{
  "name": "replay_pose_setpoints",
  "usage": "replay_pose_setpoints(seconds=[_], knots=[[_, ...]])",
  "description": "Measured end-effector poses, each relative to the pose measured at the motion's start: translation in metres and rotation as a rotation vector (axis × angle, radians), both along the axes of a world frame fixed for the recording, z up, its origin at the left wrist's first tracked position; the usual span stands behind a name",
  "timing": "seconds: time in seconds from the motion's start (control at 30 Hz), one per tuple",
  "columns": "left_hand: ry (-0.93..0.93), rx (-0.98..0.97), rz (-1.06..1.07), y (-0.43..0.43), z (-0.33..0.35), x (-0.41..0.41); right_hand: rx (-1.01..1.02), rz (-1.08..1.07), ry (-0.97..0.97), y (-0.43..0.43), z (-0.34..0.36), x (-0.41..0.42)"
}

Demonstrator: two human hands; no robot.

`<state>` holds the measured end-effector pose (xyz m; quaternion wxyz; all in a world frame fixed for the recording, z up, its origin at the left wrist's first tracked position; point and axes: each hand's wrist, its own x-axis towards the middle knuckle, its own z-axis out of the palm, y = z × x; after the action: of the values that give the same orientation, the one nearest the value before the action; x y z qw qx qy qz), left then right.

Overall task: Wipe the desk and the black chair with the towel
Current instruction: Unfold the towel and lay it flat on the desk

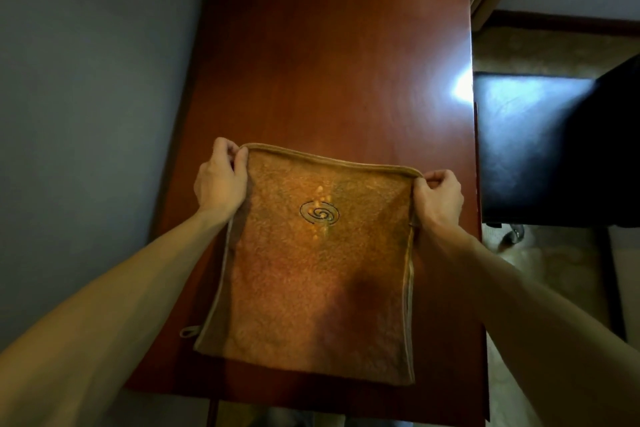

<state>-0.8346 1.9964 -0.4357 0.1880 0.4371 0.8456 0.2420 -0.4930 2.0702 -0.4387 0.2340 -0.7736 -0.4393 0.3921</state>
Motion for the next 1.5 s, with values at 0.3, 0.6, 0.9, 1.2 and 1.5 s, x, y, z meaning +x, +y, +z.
replay_pose_setpoints(seconds=[0.3, 0.6, 0.9, 1.2, 1.5], knots=[[0.019, -0.306, -0.148, 0.026, -0.002, -0.006, -0.139, 0.293, -0.136, 0.023, -0.002, -0.009], [-0.142, -0.475, -0.293, 0.042, 0.028, -0.02, -0.185, 0.41, -0.07, 0.032, 0.016, -0.014], [-0.23, -0.358, -0.444, 0.043, 0.119, -0.051, 0.041, 0.451, -0.008, 0.036, 0.086, -0.006], [-0.247, -0.241, -0.553, -0.003, 0.165, -0.051, 0.159, 0.55, 0.061, -0.003, 0.139, 0.003], [-0.069, -0.367, -0.738, -0.1, 0.121, -0.038, -0.015, 0.707, -0.019, -0.093, 0.105, 0.028]])
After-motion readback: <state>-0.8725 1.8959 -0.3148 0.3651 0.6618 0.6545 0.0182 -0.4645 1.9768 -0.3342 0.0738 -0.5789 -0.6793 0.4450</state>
